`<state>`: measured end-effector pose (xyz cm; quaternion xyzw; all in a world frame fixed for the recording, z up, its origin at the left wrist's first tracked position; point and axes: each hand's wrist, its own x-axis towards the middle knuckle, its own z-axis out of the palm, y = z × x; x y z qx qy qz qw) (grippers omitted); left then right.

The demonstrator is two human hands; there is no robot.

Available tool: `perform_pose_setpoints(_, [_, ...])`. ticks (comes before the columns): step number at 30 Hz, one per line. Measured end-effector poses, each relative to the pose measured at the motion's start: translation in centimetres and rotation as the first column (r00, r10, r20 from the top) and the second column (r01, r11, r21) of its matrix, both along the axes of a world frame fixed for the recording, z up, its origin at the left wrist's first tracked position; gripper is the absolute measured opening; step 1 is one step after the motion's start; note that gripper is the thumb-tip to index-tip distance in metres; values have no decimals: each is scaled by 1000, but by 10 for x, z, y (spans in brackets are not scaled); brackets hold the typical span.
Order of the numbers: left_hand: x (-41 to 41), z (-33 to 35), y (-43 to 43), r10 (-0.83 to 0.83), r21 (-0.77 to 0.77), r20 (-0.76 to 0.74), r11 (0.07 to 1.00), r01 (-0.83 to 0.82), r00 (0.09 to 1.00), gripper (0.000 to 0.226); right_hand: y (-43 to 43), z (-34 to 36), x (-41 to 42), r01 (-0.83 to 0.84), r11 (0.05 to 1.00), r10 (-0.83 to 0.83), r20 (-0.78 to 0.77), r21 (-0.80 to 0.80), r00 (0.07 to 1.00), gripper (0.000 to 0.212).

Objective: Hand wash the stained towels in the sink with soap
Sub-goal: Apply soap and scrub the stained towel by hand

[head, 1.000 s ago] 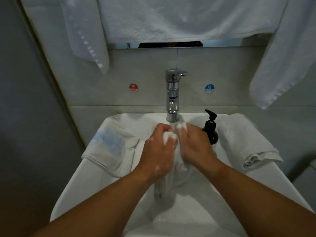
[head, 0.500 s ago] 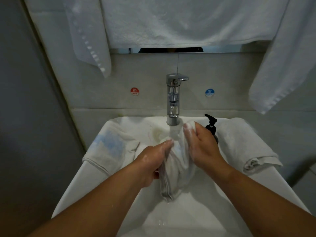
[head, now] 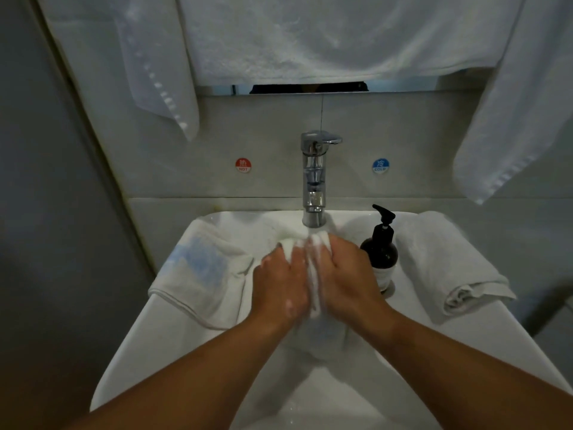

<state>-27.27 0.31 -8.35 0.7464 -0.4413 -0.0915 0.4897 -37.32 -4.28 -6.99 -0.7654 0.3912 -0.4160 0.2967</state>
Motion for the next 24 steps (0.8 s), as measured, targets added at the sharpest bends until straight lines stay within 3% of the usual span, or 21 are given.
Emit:
perform_pose_setpoints(3, [-13,0,6,-141,-81,93,986,148,986,44,-13,8,-6,120,990,-121,11,68,993,36])
perform_pose_setpoints(6, [-10,5,-2,-57,-60,52,996,60,997,36,-4,5,-11,52,996,-46,-85,71,995,32])
perform_pose_setpoints(8, [-5,5,-1,3,-41,25,999,-2,1000,37,7,0,-7,-12,1000,12,-59,10,998,31])
perform_pose_setpoints(13, [-12,6,8,-107,-107,96,987,117,990,39,-12,5,-5,88,987,-85,-29,133,996,30])
perform_pose_setpoints(16, [0,3,-4,-18,-15,30,1000,19,999,39,0,-2,-6,23,999,-20,-85,36,996,24])
perform_pose_setpoints(18, [6,-2,-4,-49,65,28,997,47,998,44,7,-4,-4,-41,999,40,-122,-7,992,28])
perform_pose_setpoints(20, [1,-3,2,-112,45,62,993,110,992,48,-8,-3,-3,17,1000,-15,-119,12,993,26])
perform_pose_setpoints(24, [-12,6,4,-153,12,40,988,153,987,27,-19,2,-9,110,990,-97,-139,85,986,30])
